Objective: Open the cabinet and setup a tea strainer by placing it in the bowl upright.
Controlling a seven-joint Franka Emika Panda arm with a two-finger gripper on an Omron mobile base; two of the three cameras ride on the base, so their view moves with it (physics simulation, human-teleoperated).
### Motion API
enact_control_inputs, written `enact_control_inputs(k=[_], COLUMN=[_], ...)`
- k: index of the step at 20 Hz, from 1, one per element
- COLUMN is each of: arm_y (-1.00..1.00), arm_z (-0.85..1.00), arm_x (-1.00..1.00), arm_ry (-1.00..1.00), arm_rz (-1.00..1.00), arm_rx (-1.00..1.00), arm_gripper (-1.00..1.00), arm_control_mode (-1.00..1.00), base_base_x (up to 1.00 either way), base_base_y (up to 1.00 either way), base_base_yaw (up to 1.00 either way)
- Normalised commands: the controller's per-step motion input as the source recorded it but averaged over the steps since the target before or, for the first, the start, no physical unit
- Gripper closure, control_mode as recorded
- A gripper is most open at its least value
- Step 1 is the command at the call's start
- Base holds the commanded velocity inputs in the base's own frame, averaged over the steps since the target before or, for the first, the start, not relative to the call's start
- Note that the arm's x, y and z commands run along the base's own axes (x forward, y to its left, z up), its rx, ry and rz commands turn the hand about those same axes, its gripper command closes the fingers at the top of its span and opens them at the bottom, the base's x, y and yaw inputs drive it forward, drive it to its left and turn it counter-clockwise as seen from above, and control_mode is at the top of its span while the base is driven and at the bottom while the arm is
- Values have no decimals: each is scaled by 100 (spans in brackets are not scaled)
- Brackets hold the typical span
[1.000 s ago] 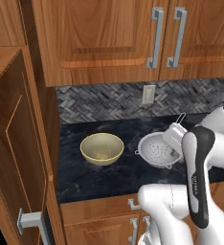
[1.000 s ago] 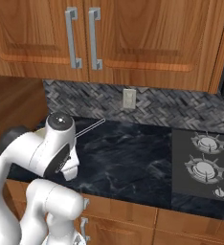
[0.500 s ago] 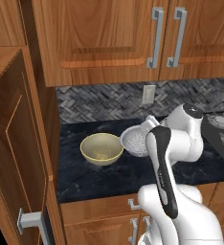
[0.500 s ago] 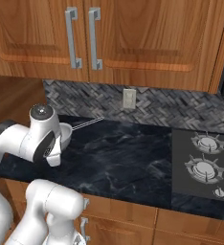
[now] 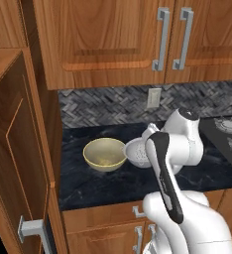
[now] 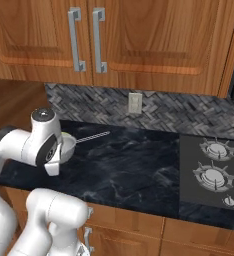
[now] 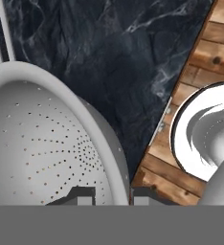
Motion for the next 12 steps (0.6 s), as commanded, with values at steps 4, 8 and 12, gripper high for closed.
enact_control_inputs(k=[4,8,12], arm_y=[0,6,41], arm_z=[0,0,-15], arm_x=[22,39,50], arm_ry=[5,5,2], arm_rz=[0,0,-2], arm_rx=[12,14,11], arm_gripper=[100,100,100], arm_control_mode=[-100,-100,-100], base_base_x=[0,0,0], base_base_y=[0,0,0], base_base_yaw=[0,0,0])
